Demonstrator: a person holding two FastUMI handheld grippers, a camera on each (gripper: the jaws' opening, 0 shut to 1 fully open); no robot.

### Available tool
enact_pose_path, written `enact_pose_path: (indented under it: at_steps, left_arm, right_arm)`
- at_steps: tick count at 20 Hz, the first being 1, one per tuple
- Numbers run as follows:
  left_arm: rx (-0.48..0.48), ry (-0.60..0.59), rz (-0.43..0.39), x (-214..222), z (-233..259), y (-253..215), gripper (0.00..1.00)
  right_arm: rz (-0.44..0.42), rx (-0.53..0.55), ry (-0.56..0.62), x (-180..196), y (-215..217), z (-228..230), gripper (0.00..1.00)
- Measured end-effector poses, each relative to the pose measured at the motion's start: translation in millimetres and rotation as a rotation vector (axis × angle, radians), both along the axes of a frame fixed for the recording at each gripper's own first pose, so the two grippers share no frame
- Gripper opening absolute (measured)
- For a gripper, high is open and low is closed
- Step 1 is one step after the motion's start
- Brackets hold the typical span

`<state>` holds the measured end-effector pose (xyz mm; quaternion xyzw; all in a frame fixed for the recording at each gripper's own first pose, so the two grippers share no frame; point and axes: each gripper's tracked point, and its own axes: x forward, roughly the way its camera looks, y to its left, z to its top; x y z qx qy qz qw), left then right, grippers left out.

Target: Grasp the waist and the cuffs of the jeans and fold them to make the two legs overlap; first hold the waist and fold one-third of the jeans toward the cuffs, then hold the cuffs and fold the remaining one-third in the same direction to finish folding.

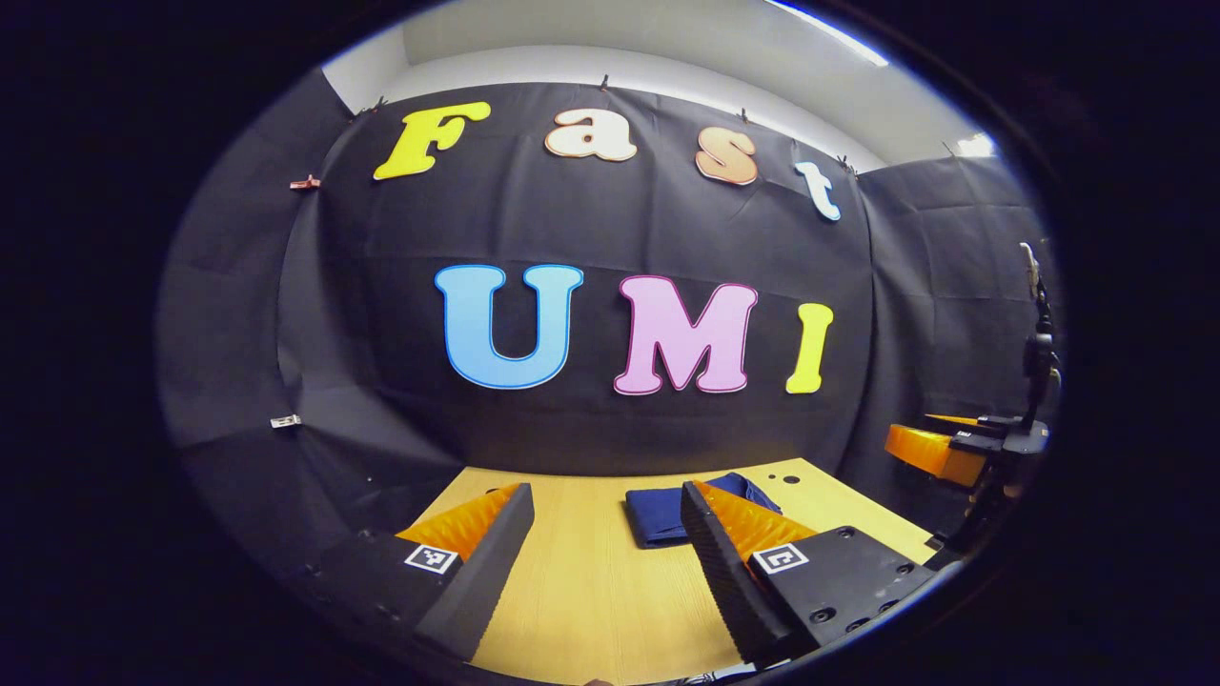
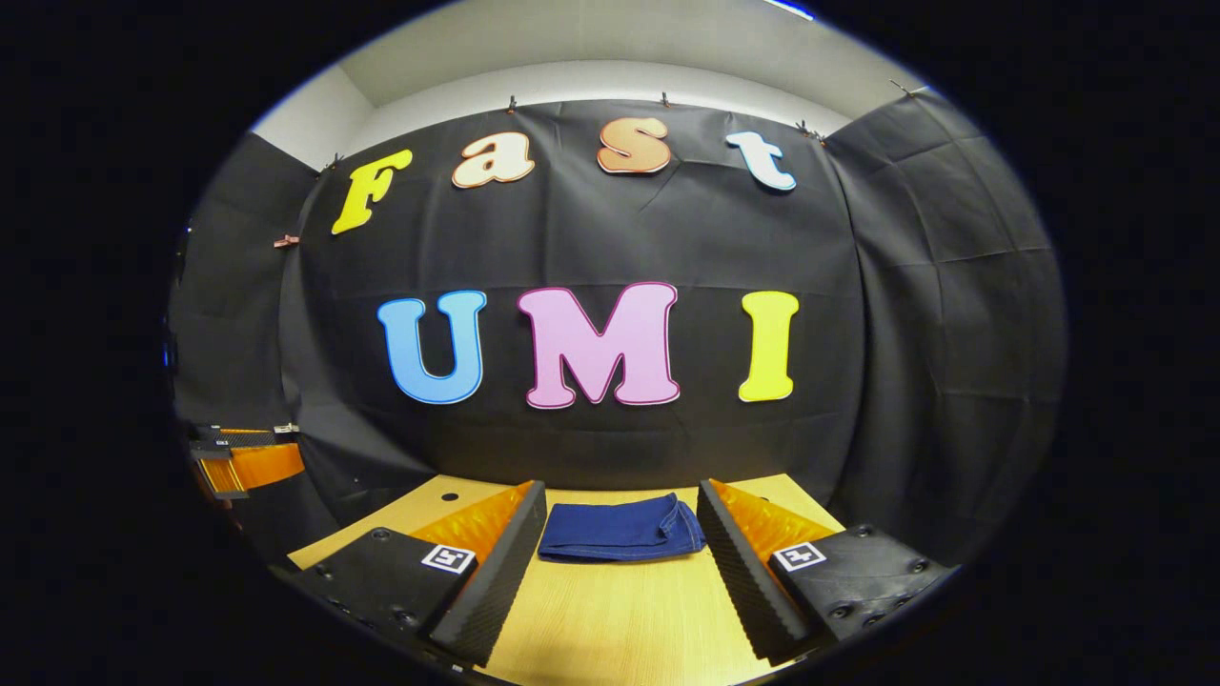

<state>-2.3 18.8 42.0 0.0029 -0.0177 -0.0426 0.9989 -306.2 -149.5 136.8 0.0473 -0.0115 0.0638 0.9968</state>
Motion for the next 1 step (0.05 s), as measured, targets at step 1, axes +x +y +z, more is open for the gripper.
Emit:
enact_pose_path:
  at_steps: [1]
  left_arm:
    - [0.001, 0.002, -0.003, 0.0, 0.3, 0.3, 0.96]
  right_arm:
    - [-0.014, 0.006, -0.004, -0.3, -2.8, 1.3, 0.97]
